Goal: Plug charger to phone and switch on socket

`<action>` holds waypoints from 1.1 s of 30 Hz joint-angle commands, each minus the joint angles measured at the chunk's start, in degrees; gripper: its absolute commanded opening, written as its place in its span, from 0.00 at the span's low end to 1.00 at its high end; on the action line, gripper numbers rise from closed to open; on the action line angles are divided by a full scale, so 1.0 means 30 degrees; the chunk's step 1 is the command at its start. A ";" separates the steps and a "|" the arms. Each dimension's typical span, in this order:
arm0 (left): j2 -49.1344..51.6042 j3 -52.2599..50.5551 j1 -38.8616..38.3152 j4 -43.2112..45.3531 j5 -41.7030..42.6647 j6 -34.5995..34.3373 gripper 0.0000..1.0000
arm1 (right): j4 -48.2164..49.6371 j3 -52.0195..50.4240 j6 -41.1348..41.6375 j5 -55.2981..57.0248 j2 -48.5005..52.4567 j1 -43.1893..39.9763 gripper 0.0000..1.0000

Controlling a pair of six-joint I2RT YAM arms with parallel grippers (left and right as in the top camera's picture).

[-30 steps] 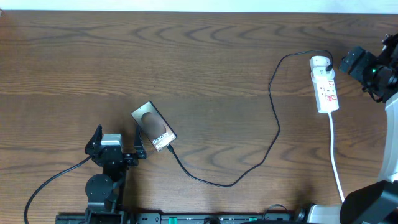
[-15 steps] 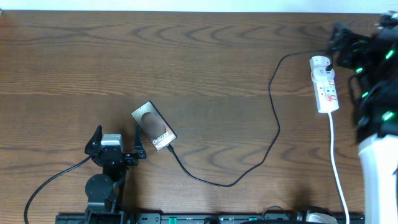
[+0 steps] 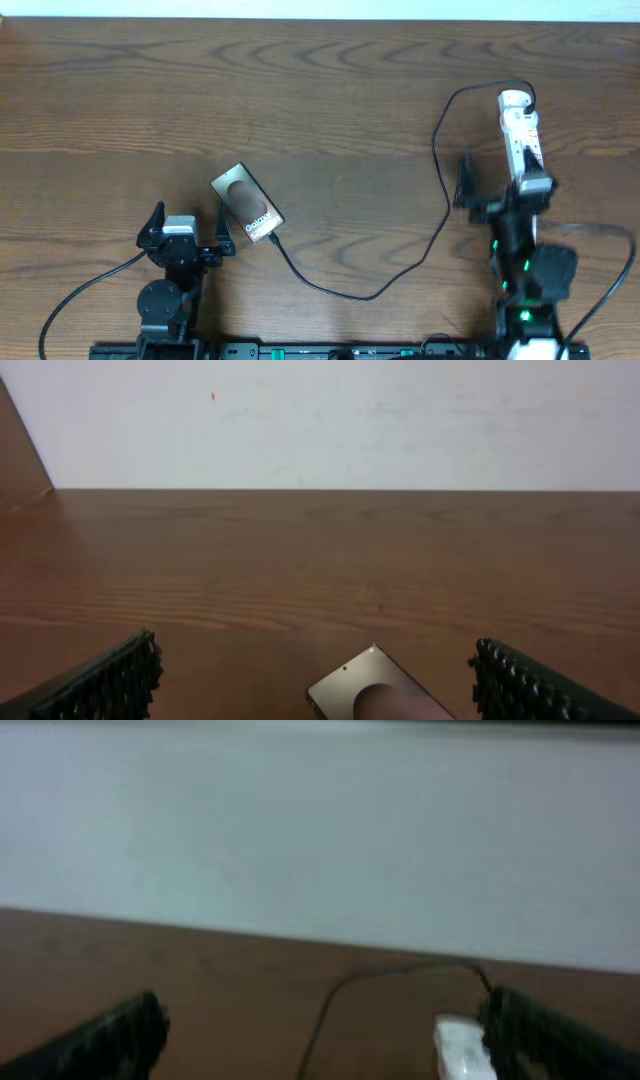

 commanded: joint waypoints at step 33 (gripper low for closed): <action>-0.0109 -0.0284 0.0080 -0.0874 -0.0219 0.0313 0.98 | -1.2925 -0.2157 -0.0852 0.1268 -1.1774 0.0189 0.99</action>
